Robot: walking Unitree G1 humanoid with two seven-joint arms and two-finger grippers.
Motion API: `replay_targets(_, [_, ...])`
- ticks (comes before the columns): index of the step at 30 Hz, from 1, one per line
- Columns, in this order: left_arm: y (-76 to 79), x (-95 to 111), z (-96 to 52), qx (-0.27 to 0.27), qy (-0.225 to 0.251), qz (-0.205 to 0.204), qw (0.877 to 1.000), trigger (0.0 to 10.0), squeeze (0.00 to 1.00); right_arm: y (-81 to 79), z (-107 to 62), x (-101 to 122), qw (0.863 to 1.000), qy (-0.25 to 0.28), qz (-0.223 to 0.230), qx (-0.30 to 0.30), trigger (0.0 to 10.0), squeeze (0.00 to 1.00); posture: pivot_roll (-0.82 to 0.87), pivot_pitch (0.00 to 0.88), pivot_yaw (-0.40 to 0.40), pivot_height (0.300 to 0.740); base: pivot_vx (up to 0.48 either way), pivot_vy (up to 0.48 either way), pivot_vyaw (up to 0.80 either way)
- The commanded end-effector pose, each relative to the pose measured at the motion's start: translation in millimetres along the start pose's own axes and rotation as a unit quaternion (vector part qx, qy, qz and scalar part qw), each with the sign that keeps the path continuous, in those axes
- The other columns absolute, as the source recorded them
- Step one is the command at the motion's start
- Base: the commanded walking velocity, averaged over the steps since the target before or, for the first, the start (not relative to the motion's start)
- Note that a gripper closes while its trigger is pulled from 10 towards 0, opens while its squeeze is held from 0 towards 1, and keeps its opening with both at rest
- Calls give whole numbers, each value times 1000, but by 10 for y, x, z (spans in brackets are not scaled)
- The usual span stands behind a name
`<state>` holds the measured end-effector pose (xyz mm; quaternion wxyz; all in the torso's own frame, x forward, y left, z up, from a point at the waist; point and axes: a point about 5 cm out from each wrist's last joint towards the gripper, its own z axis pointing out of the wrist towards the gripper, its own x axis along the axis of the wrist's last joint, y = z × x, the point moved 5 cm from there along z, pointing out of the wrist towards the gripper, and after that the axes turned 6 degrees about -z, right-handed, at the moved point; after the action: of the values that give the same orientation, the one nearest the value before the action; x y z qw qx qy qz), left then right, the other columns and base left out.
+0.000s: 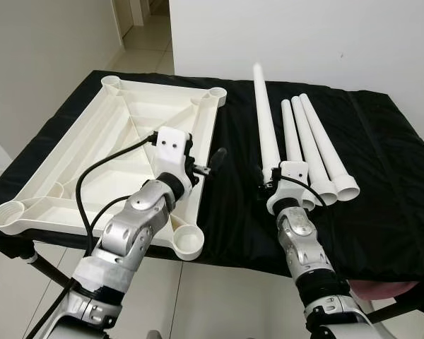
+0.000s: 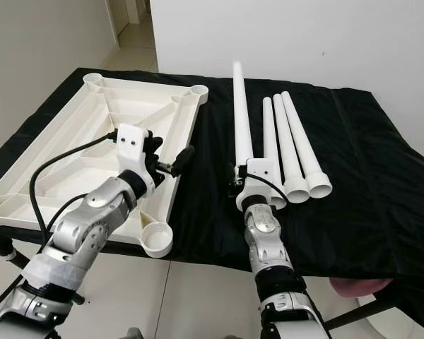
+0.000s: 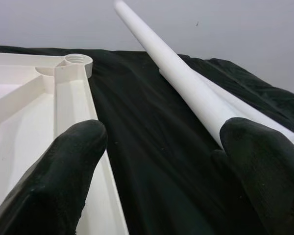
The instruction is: Building children table
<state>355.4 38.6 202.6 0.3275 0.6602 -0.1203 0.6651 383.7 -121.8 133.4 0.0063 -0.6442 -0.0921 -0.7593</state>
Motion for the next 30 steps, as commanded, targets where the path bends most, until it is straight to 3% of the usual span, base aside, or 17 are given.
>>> replay_targets(1, [221, -47, -21, -129, -29, -20, 991, 10000, 0, -67, 1, 131, 999, 37, -10, 22, 10000, 0, -62, 0, 48, 740, 0, 0, 0])
replay_targets(3, [266, 16, -3, -157, -39, -57, 985, 10000, 0, -158, -53, 294, 994, 92, -5, 62, 10000, 0, -63, 0, 46, 740, 0, 0, 0])
replay_targets(7, [296, 51, 6, -170, -43, -94, 980, 10000, 0, -211, -79, 340, 991, 108, 3, 85, 10000, 0, -59, 0, 39, 740, 0, 0, 0])
replay_targets(18, [296, 255, 61, -200, -53, -186, 960, 10000, 0, -506, -212, 412, 971, 153, -54, 174, 10000, 0, -46, 0, 17, 740, 0, 0, 0])
replay_targets(26, [282, 297, 73, -202, -53, -203, 957, 10000, 0, -568, -243, 438, 965, 165, -69, 191, 10000, 0, -48, 0, 19, 740, 0, 0, 0])
replay_targets(30, [196, 389, 127, -191, -48, -215, 957, 10000, 0, -655, -349, 475, 950, 194, -127, 210, 10000, 0, -50, 0, 16, 740, 0, 0, 0])
